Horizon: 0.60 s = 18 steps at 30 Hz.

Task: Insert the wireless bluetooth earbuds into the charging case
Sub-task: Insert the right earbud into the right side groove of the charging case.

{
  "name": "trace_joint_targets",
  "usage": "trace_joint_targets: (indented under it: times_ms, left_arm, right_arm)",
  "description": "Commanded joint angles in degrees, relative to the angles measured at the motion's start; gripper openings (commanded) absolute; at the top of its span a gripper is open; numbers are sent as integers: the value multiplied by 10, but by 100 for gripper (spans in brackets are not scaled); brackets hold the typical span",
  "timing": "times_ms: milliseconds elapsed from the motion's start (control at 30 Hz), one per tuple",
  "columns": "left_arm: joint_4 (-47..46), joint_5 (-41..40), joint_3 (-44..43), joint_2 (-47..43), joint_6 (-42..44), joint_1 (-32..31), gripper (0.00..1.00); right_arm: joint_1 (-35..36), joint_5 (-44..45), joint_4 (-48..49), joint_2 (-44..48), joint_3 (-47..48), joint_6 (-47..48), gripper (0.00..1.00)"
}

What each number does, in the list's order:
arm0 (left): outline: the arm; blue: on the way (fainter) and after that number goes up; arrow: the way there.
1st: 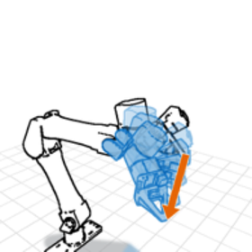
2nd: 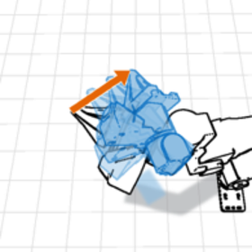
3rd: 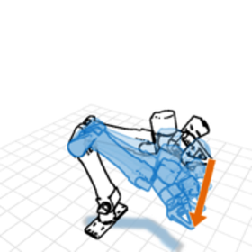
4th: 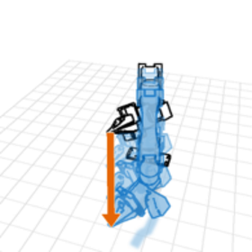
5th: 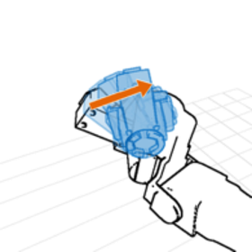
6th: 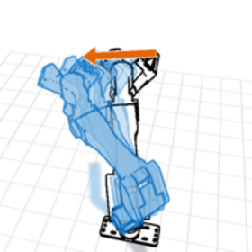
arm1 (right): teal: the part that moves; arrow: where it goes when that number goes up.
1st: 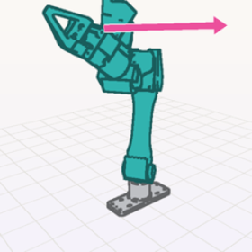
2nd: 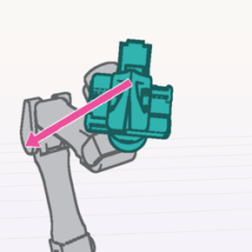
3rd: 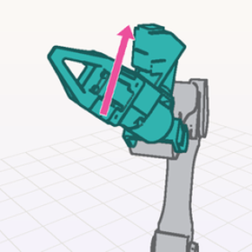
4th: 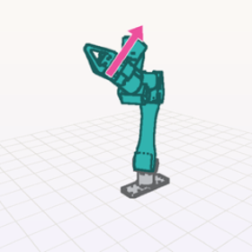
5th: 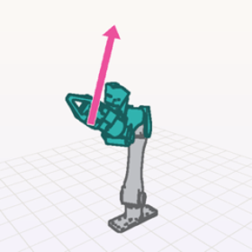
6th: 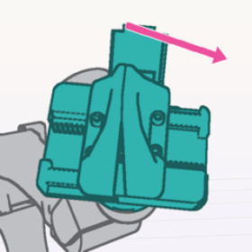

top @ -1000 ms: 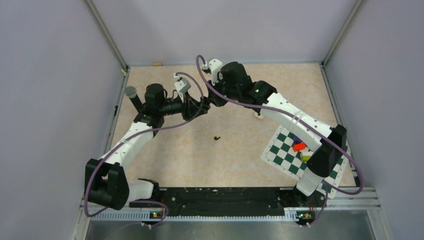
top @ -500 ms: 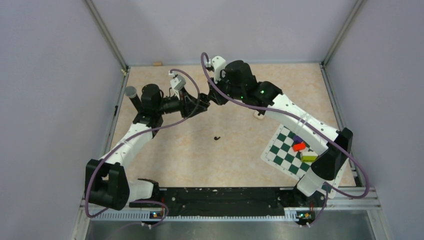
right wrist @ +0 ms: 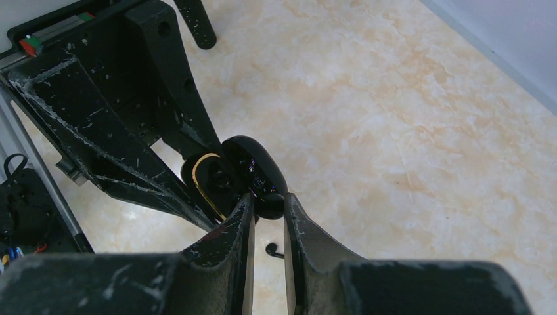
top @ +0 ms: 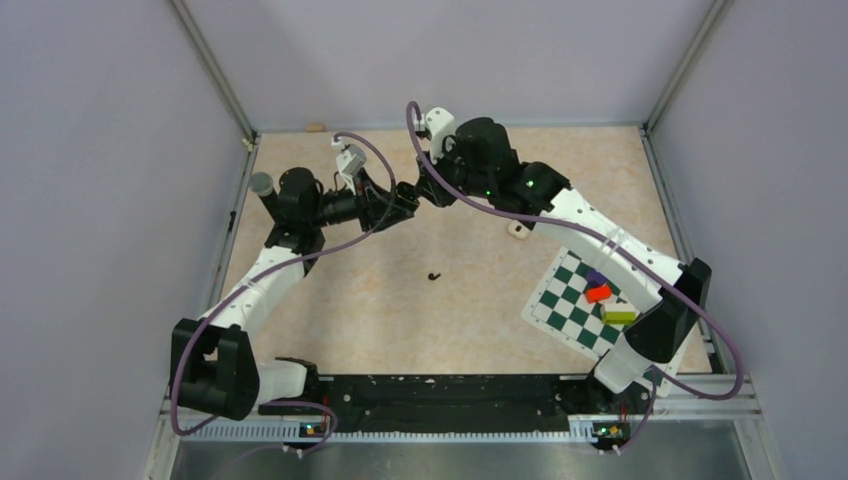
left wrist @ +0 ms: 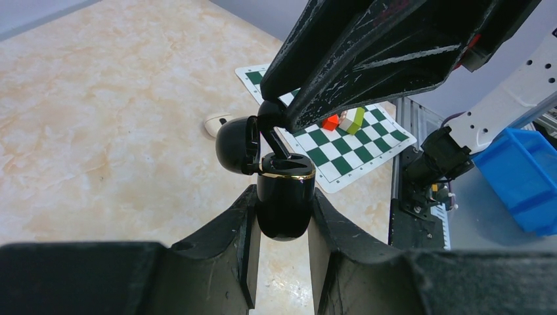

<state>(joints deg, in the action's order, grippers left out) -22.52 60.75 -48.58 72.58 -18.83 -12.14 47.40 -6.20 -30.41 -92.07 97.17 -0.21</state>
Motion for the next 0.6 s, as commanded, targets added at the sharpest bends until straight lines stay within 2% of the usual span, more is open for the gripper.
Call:
trace_joint_targets:
  times_ms: [0, 567]
  left_arm:
    - [-94, -44, 1, -2, -31, 4, 0]
    - [-102, -69, 8, 12, -37, 4, 0]
  right_arm:
    - [14, -48, -14, 19, -1, -9, 12]
    - [15, -39, -15, 24, 11, -16, 14]
